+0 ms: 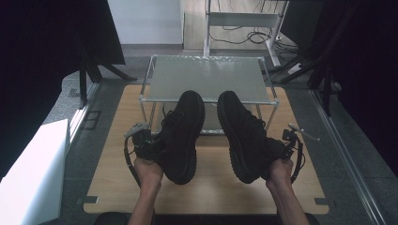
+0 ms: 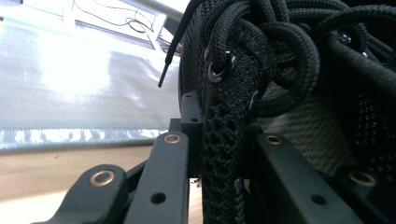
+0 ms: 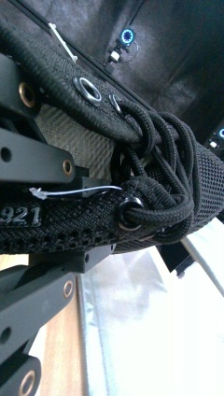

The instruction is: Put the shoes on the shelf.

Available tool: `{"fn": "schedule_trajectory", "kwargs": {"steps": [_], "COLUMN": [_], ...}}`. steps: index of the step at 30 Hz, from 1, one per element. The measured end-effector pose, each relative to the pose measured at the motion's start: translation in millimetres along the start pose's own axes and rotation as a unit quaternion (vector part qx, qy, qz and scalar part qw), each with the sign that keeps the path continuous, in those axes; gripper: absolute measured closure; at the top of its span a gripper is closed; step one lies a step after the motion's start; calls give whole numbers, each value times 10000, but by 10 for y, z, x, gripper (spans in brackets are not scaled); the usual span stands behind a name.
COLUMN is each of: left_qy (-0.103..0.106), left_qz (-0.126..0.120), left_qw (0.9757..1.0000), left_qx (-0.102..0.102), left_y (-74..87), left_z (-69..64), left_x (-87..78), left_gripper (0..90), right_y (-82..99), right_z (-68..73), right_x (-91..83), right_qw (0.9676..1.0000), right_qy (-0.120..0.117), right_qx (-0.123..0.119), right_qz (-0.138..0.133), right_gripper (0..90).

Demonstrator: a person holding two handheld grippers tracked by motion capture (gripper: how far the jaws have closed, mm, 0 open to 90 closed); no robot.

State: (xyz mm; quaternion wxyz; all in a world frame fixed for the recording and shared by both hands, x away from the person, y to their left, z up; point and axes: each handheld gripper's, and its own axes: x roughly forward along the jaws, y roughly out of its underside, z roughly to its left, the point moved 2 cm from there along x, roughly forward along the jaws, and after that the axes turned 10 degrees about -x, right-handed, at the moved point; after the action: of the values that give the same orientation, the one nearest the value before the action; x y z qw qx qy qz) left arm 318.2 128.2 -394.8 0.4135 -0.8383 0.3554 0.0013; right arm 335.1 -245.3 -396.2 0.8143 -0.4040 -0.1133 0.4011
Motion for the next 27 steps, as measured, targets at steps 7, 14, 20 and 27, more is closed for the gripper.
{"fn": "schedule_trajectory", "kwargs": {"steps": [7,14,20,27], "left_qy": [-70,-139,-181,-377], "left_qz": [-32,-68,-100,-80], "left_qw": [9999,9998,9995,9991], "left_qx": [-116,-96,-226,-172], "left_y": [-173,-355,-518,-698], "left_z": [-18,-85,-117,-169], "left_x": [73,156,254,399], "left_gripper": [798,797,796,794], "right_y": [-160,-326,-479,-643], "right_z": [89,135,150,116], "right_x": [118,232,327,456], "right_qw": [9998,9996,9991,9981], "right_qy": [145,267,388,598], "right_qx": [-120,-48,-89,-114], "right_qz": [-27,-84,-112,-132], "right_gripper": [741,741,741,741]}}
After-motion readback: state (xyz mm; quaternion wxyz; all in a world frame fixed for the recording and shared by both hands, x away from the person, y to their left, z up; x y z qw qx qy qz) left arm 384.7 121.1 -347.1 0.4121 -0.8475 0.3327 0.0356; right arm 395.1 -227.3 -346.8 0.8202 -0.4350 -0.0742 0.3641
